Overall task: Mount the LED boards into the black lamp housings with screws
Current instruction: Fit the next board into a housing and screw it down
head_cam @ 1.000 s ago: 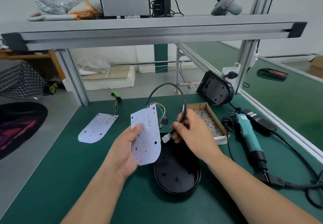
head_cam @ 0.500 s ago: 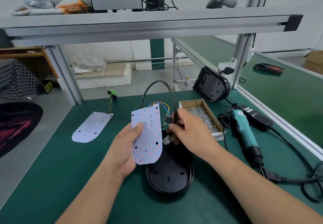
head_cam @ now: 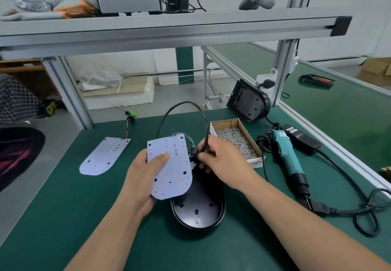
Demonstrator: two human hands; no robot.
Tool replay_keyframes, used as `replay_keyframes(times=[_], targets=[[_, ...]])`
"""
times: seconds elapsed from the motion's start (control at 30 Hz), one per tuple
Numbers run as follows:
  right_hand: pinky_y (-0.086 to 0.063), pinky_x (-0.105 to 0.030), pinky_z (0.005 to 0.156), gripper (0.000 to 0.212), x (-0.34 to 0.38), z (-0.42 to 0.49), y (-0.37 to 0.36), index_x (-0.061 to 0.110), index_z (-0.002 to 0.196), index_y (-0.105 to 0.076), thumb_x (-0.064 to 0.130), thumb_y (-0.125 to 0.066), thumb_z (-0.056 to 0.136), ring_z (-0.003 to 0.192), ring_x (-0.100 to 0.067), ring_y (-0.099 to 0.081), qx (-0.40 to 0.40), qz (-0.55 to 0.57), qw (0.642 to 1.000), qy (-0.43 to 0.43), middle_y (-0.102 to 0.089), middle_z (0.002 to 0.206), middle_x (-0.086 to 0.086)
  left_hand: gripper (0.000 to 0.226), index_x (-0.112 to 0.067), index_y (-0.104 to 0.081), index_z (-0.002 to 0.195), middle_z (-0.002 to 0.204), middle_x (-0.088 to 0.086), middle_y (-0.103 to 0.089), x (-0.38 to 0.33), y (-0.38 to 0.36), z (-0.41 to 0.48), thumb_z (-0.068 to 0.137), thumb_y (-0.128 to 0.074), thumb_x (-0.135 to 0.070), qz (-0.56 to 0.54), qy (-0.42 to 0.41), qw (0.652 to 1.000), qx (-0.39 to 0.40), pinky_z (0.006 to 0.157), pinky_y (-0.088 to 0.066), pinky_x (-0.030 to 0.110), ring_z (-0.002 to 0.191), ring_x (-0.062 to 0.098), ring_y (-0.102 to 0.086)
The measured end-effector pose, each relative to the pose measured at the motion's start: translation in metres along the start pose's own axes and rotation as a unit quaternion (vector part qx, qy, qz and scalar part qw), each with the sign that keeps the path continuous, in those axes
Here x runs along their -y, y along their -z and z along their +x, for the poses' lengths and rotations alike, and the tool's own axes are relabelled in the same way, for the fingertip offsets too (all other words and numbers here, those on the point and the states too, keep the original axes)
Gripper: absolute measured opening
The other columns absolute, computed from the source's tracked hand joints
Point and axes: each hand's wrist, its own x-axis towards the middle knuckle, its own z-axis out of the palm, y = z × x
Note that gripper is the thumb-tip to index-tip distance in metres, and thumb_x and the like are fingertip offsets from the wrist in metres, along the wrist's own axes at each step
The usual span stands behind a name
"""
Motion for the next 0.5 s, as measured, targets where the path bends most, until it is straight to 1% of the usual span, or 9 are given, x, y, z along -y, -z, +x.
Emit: replay_keyframes(times=[0.07, 0.13, 0.23, 0.3, 0.33, 0.4, 0.43, 0.47, 0.5], targets=[[-0.059, -0.041, 0.074, 0.014, 0.001, 0.000, -0.004, 0.019, 0.097, -0.067, 0.005, -0.067, 0.097, 0.067, -0.014, -0.067, -0.020, -0.040, 0.999, 0.009, -0.071, 0.075, 0.004, 0.026, -0.010, -0.064, 0.131, 0.120, 0.014, -0.077, -0.002, 0.004, 0.002, 0.105, -0.060, -0.014, 0.020, 0.001, 1.000, 0.018, 0.073, -0.061, 0.042, 0.100, 0.033, -0.075], [-0.058, -0.041, 0.077, 0.012, 0.001, 0.000, -0.005, 0.021, 0.097, -0.067, 0.009, -0.067, 0.097, 0.071, -0.012, -0.068, -0.019, -0.056, 0.998, 0.009, -0.072, 0.077, 0.005, 0.024, -0.015, -0.067, 0.128, 0.118, 0.011, -0.078, -0.004, 0.010, 0.004, 0.105, -0.060, -0.016, 0.039, 0.012, 0.998, 0.044, 0.075, -0.061, 0.043, 0.101, 0.033, -0.076], [-0.057, -0.041, 0.075, 0.003, 0.002, 0.000, -0.003, 0.018, 0.097, -0.064, 0.017, -0.064, 0.099, 0.072, -0.014, -0.070, -0.004, -0.103, 0.994, 0.023, -0.074, 0.080, 0.004, 0.024, -0.013, -0.071, 0.125, 0.120, 0.015, -0.078, -0.002, 0.016, 0.006, 0.103, -0.063, -0.016, 0.031, 0.052, 0.995, 0.077, 0.076, -0.062, 0.044, 0.102, 0.035, -0.076], [-0.057, -0.039, 0.072, 0.007, 0.004, 0.000, -0.003, 0.016, 0.093, -0.063, 0.017, -0.065, 0.100, 0.067, -0.013, -0.070, 0.007, -0.109, 0.994, 0.014, -0.075, 0.076, 0.002, 0.028, -0.008, -0.072, 0.125, 0.120, 0.020, -0.076, 0.000, 0.018, 0.006, 0.099, -0.065, -0.014, 0.004, 0.074, 0.994, 0.082, 0.073, -0.062, 0.043, 0.101, 0.037, -0.076], [-0.057, -0.036, 0.068, 0.010, 0.005, 0.000, -0.003, 0.015, 0.090, -0.063, 0.017, -0.065, 0.100, 0.064, -0.011, -0.070, 0.010, -0.100, 0.995, 0.005, -0.074, 0.074, 0.002, 0.031, -0.006, -0.072, 0.125, 0.120, 0.021, -0.076, 0.001, 0.018, 0.006, 0.096, -0.067, -0.015, -0.008, 0.080, 0.993, 0.084, 0.071, -0.062, 0.042, 0.098, 0.036, -0.076], [-0.052, -0.029, 0.058, 0.017, 0.006, 0.000, -0.004, 0.015, 0.083, -0.063, 0.016, -0.069, 0.098, 0.057, -0.007, -0.064, -0.002, -0.085, 0.996, -0.003, -0.073, 0.069, 0.004, 0.034, -0.007, -0.075, 0.121, 0.117, 0.019, -0.076, 0.002, 0.017, 0.006, 0.089, -0.070, -0.018, -0.035, 0.082, 0.992, 0.089, 0.068, -0.062, 0.040, 0.092, 0.033, -0.076], [-0.049, -0.028, 0.057, 0.020, 0.007, 0.001, -0.004, 0.015, 0.079, -0.062, 0.016, -0.071, 0.097, 0.056, -0.007, -0.060, -0.020, -0.088, 0.996, 0.001, -0.072, 0.067, 0.006, 0.033, -0.009, -0.077, 0.119, 0.118, 0.018, -0.076, 0.003, 0.016, 0.006, 0.088, -0.072, -0.018, -0.045, 0.079, 0.992, 0.093, 0.068, -0.062, 0.039, 0.091, 0.031, -0.076], [-0.048, -0.030, 0.058, 0.021, 0.008, 0.001, -0.005, 0.014, 0.077, -0.060, 0.015, -0.071, 0.095, 0.060, -0.011, -0.059, -0.039, -0.096, 0.995, 0.007, -0.070, 0.066, 0.006, 0.032, -0.011, -0.077, 0.119, 0.120, 0.017, -0.076, 0.004, 0.015, 0.007, 0.089, -0.073, -0.018, -0.051, 0.072, 0.991, 0.098, 0.069, -0.062, 0.039, 0.092, 0.030, -0.076], [-0.048, -0.037, 0.062, 0.020, 0.009, 0.002, -0.007, 0.013, 0.077, -0.058, 0.014, -0.070, 0.093, 0.065, -0.019, -0.059, -0.054, -0.110, 0.992, 0.014, -0.068, 0.067, 0.003, 0.031, -0.012, -0.077, 0.120, 0.122, 0.017, -0.075, 0.005, 0.014, 0.007, 0.089, -0.074, -0.017, -0.055, 0.064, 0.991, 0.103, 0.071, -0.062, 0.039, 0.094, 0.031, -0.076]])
